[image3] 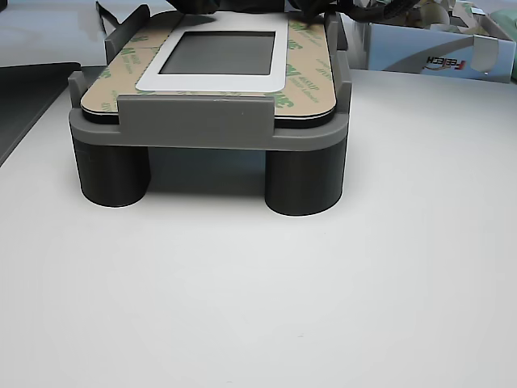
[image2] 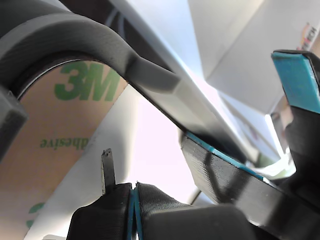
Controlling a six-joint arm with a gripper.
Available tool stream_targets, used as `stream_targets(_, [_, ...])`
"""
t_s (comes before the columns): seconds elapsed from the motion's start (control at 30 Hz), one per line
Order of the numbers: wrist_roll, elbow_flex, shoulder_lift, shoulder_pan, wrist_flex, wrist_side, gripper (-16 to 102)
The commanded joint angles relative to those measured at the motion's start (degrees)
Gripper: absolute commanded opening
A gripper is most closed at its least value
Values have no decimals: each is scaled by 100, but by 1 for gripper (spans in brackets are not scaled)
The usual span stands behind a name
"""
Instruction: Peel off protective film from adhesive tape.
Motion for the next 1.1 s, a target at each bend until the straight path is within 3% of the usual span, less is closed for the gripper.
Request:
stream_targets(0.0, [-9, -97, 105, -97, -88, -18, -11])
stream_targets(1.07, [141, 26, 246, -44, -79, -26, -10])
